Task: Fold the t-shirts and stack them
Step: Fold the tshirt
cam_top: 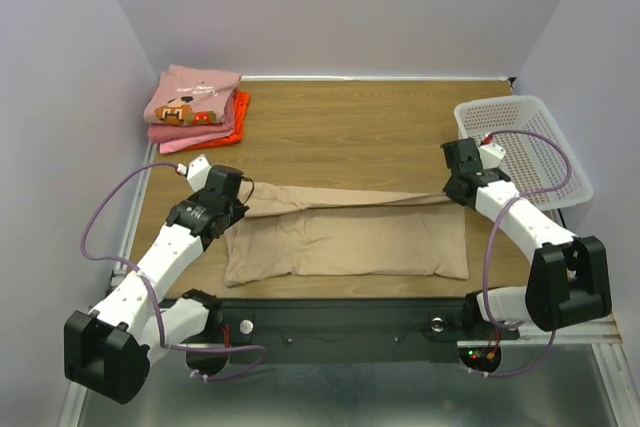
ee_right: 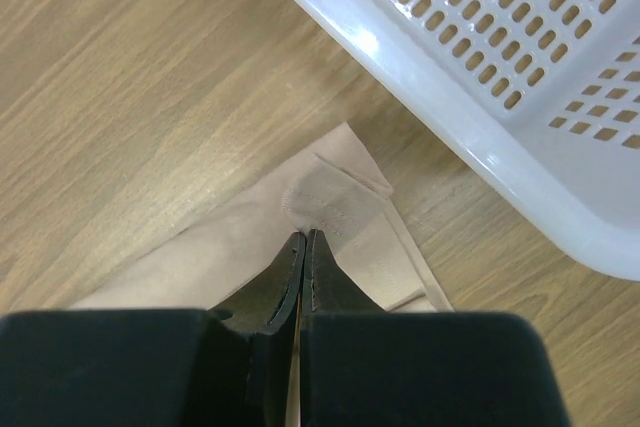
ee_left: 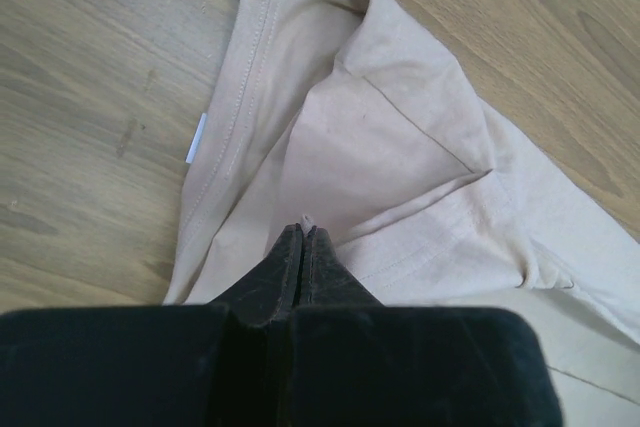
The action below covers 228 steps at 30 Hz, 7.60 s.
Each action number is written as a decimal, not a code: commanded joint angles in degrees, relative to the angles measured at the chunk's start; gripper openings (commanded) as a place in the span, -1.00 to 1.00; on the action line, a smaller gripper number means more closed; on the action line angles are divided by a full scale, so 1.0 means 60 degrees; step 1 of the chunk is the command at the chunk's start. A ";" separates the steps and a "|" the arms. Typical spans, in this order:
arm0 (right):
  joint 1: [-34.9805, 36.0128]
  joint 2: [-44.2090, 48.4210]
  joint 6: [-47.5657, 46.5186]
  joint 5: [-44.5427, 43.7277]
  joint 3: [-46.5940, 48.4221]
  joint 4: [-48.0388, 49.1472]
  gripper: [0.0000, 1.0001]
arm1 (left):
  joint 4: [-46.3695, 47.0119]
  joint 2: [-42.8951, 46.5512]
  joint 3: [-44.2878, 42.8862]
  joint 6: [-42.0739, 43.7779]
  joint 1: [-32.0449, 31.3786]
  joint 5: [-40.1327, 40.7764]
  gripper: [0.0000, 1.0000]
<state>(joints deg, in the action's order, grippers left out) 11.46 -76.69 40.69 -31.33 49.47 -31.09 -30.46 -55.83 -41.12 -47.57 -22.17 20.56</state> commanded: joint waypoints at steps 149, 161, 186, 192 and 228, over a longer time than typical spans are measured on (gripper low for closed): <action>0.3653 0.1194 0.1154 0.7067 -0.4553 0.3188 1.00 | 0.0494 -1.3263 -1.1390 0.1526 -0.0494 -0.2679 0.97; 0.7989 -0.1527 0.1262 0.7316 -0.2755 0.3893 1.00 | 0.1295 -1.6666 -1.6261 0.1059 -0.0626 -0.4745 0.97; 0.8402 0.0255 0.0543 0.4885 -0.0922 0.2560 1.00 | 0.2587 -1.2981 -1.5135 0.1687 -0.0743 -0.4920 0.97; 0.8387 0.1426 0.1040 0.4212 -0.1287 0.2151 1.00 | 0.1987 -1.0152 -1.2824 0.2069 -0.0772 -0.5155 0.97; 0.8329 0.3596 0.3839 0.4577 -0.3851 0.1344 1.00 | 0.0330 0.2978 0.4232 -0.2501 -0.3790 -0.5110 0.73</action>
<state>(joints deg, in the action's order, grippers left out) 61.21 -57.25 61.28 -4.69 26.81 -22.65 -27.22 -37.08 -17.06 -62.67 -44.64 -7.33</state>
